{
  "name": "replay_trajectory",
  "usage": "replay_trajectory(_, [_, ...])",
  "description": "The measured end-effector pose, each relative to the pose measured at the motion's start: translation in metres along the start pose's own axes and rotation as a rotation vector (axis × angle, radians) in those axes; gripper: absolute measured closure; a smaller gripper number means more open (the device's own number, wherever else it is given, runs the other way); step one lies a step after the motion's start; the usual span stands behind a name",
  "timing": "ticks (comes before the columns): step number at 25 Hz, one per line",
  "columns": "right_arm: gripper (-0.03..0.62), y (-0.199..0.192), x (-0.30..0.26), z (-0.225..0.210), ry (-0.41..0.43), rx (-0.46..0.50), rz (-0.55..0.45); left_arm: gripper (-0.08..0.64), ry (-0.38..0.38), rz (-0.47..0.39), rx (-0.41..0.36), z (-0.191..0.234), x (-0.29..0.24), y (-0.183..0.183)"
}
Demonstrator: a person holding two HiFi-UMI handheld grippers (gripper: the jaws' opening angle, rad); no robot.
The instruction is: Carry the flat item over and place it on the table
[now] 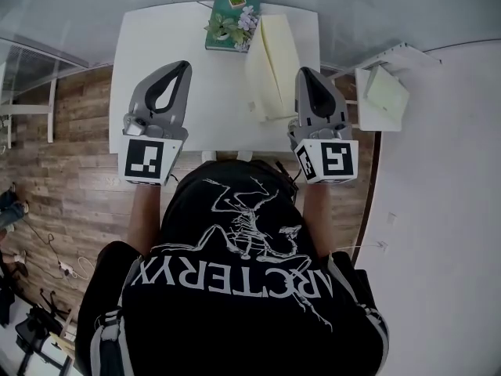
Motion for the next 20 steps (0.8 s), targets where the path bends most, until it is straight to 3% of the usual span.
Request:
replay_trajectory(15, [0.58, 0.0, 0.005, -0.0034, -0.005, -0.006, 0.013, 0.549, -0.004, -0.022, -0.028, -0.0003, -0.0011, -0.0024])
replay_trajectory(20, [0.58, -0.0048, 0.0085, -0.004, -0.006, -0.014, 0.005, 0.549, 0.011, 0.032, -0.02, -0.0052, 0.0016, -0.0046])
Point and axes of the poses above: the fingertips, and each gripper's own axes: x backward along the fingers, z to its left, y out of its top, the point moved 10 cm from there along x, backward along the fingers, and after that the axes turned 14 degrees about y, right-handed, at the moved point
